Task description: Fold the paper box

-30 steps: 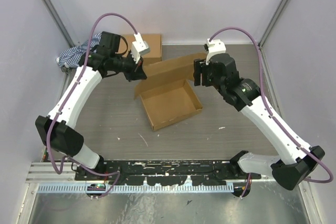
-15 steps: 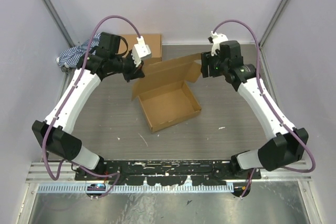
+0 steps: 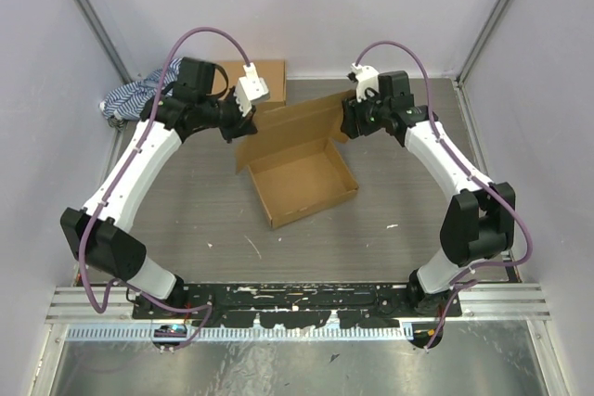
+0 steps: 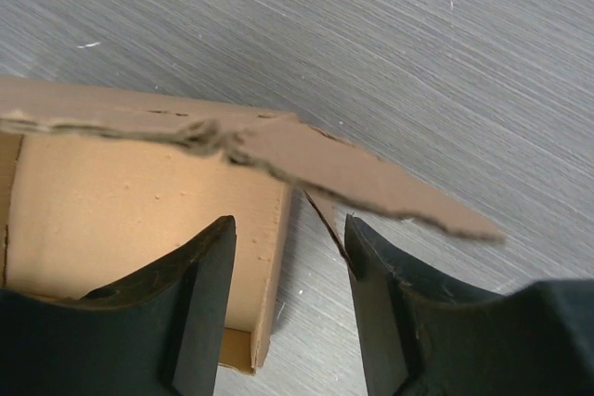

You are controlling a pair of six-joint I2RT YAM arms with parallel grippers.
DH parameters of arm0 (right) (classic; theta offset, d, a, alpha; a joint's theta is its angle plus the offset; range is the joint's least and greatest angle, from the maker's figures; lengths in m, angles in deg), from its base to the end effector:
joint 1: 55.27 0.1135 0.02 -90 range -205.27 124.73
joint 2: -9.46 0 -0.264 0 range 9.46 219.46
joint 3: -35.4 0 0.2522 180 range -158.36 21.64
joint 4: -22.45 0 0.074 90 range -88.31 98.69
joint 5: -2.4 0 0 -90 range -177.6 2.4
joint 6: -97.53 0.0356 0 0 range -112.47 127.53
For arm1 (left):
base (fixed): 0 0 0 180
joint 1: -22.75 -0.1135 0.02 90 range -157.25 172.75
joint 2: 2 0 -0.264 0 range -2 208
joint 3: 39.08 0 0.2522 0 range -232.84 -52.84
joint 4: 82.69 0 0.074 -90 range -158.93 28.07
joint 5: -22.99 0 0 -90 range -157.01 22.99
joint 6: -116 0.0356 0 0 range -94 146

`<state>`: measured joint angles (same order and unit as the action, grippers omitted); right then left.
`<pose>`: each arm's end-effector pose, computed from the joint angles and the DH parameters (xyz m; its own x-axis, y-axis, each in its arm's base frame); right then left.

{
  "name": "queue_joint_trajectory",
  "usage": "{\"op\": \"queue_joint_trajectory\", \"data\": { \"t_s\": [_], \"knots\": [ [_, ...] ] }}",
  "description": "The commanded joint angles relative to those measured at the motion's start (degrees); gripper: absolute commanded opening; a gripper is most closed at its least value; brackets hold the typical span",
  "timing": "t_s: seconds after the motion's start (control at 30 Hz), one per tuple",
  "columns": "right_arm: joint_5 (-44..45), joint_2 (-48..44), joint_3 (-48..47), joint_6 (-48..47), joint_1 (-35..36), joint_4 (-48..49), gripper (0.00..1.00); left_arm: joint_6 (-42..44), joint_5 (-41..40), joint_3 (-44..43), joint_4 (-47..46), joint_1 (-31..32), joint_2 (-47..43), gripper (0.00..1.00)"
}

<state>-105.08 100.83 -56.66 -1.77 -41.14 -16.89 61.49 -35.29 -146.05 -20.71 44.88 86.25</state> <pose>0.3492 0.0989 0.3130 -0.5233 -0.2907 -0.8010 -0.5522 0.8317 0.0589 0.2956 -0.1404 0.3869 -0.1249 0.5839 -0.8021 0.9183 0.3743 0.1294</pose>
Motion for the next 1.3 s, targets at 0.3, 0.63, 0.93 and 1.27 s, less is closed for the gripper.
{"op": "queue_joint_trajectory", "data": {
  "t_s": [0.3, 0.63, 0.93, 1.27],
  "knots": [
    [-4.35, -1.75, 1.73, 1.48, 1.90, 8.48, 0.45, -3.07, -3.86, 4.17, -6.14, -0.33, -0.89, 0.00],
    [12.74, 1.26, -2.12, 9.56, 7.29, 5.36, 0.04, -10.18, -14.19, 7.02, -13.61, -0.33, -3.44, 0.15],
    [14.89, -2.08, -0.18, 15.67, 8.41, 4.60, 0.01, -17.72, -28.28, 13.05, -20.35, -0.33, -8.79, 0.61],
    [14.02, -2.01, -2.39, 17.82, 8.41, 0.99, 0.01, -20.24, -37.25, 15.25, -22.58, -0.33, -10.91, 0.69]
  ]
}}
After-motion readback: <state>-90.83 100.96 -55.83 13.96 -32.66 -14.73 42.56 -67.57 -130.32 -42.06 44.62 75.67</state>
